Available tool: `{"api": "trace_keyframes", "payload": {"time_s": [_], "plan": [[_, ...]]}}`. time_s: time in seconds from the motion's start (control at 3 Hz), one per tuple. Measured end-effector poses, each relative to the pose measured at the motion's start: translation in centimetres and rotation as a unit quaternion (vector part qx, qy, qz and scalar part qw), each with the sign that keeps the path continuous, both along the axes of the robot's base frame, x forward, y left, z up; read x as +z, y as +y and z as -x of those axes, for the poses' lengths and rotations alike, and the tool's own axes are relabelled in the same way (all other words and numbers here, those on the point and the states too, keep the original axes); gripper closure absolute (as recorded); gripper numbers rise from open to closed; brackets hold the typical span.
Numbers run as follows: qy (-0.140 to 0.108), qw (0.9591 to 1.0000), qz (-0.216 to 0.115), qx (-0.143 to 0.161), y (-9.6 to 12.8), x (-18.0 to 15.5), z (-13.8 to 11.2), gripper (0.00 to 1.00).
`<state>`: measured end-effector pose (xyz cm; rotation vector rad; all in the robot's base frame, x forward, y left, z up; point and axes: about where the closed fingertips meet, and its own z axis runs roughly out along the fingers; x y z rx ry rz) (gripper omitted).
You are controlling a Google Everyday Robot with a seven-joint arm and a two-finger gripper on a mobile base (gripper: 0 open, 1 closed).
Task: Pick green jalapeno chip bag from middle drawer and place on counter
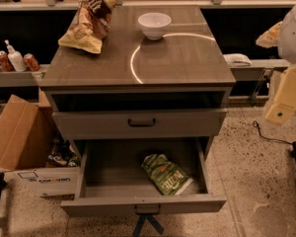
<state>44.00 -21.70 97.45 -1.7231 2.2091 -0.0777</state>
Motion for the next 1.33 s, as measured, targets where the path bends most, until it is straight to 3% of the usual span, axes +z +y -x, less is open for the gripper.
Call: {"api": "trace_keyframes", "payload": {"time_s": [0.33,0.67,1.0,1.33], "plan": [[0.005,0.9987,-0.046,0.023,-0.1,-3.8,0.1,0.00],[-0.013,0.9885,-0.139,0.058,1.1,-9.2,-0.3,0.00],[-0.013,0.9736,-0.218,0.066,3.7,-14.9,-0.5,0.00],[-0.013,0.9739,-0.216,0.067,3.6,-14.8,-0.5,0.00]]}}
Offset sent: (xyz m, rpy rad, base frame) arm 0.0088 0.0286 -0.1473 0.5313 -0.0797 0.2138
